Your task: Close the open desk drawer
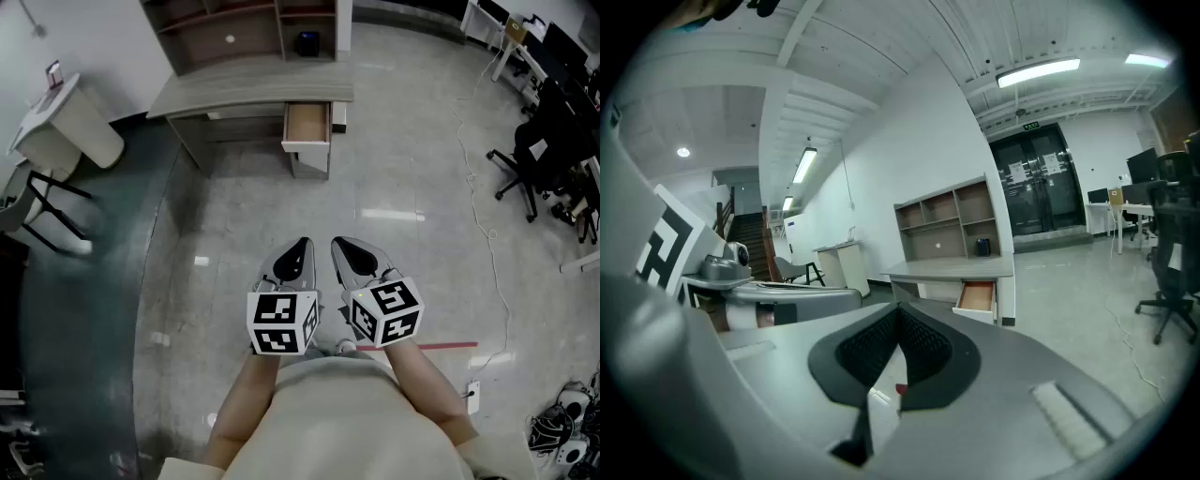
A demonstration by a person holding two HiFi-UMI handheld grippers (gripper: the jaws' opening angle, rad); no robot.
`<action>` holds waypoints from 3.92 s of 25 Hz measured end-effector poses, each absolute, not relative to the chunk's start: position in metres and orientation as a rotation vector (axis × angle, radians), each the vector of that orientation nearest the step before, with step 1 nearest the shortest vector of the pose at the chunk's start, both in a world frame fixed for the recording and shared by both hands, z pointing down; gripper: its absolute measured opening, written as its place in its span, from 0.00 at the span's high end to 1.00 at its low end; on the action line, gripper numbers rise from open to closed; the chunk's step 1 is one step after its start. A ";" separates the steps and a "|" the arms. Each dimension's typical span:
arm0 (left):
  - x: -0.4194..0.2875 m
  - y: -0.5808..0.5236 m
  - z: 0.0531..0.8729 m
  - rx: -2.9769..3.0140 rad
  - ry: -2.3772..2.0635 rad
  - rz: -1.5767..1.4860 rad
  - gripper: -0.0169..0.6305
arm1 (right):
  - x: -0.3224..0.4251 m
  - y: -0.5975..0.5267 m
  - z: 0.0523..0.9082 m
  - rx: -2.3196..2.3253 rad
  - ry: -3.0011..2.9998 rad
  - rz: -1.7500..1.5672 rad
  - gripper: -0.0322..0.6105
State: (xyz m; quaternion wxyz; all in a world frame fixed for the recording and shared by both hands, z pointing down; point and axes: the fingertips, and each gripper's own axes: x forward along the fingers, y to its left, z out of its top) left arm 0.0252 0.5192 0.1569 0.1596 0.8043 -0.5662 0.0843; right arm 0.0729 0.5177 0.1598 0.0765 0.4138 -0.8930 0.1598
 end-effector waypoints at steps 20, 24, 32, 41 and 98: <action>-0.021 0.510 0.163 2.338 -1.565 0.256 0.97 | 0.024 0.509 0.163 1.276 -2.682 0.461 0.95; -0.034 0.508 0.168 2.342 -1.544 0.260 0.97 | 0.010 0.506 0.163 1.296 -2.673 0.456 0.95; -0.052 0.494 0.174 2.323 -1.530 0.255 0.97 | -0.006 0.496 0.172 1.296 -2.652 0.476 0.95; -0.059 0.459 0.178 2.302 -1.533 0.232 0.97 | -0.009 0.459 0.178 1.291 -2.654 0.501 0.95; -0.062 0.015 0.276 2.172 -1.460 0.337 0.97 | 0.010 0.018 0.291 1.301 -2.504 0.867 0.95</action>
